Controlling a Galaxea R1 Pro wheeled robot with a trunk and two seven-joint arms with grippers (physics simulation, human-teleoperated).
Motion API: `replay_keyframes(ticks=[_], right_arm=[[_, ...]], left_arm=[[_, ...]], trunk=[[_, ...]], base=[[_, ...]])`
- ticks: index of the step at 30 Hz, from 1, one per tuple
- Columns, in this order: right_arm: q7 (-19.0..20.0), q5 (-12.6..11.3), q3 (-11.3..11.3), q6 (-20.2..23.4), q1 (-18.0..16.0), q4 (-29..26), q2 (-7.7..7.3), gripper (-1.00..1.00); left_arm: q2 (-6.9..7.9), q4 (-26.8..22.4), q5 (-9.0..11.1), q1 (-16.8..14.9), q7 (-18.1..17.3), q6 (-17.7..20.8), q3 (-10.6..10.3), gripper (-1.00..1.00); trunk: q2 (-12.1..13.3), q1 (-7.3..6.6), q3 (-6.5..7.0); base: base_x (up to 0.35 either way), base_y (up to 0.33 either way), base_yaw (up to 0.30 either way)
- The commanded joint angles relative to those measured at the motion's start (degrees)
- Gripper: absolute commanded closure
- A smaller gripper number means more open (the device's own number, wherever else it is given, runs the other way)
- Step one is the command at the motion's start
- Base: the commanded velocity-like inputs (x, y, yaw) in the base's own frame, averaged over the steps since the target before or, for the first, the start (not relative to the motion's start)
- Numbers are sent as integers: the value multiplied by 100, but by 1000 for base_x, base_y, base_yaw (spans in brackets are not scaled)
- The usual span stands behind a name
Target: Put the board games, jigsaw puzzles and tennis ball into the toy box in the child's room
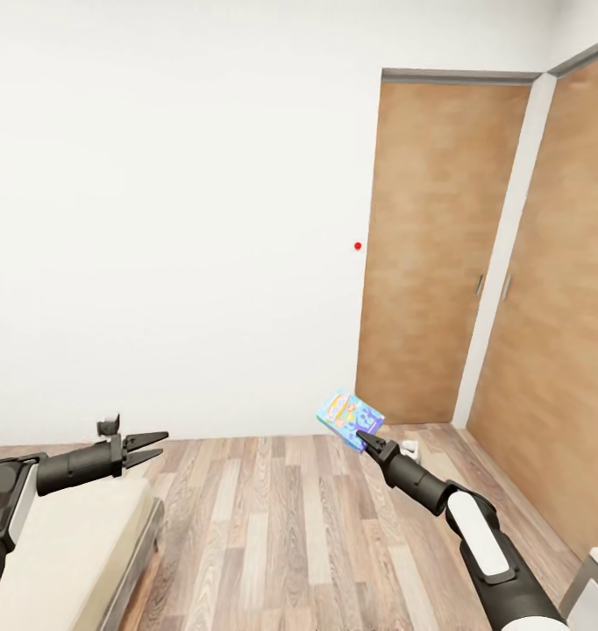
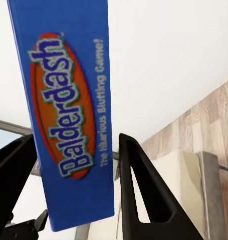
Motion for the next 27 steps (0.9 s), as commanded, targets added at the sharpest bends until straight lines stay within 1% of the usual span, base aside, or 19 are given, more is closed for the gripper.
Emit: replay_keyframes(ticks=[1, 7, 27], right_arm=[[12, -45, -14, 42, -4, 19, 0, 100], [7, -32, -13, 41, -4, 29, 9, 100], [12, -40, -17, 41, -4, 47, 8, 100]], left_arm=[[1, -1, 3, 0, -15, 60, 2, -100], [0, -1, 0, 0, -12, 65, 0, -100], [8, -1, 26, 0, -37, 57, 9, -100]], trunk=[[-6, 1, -2], [-6, 1, -2], [-6, 1, -2]], base=[[-187, 37, -279], [-93, 16, -279], [-2, 0, -279]])
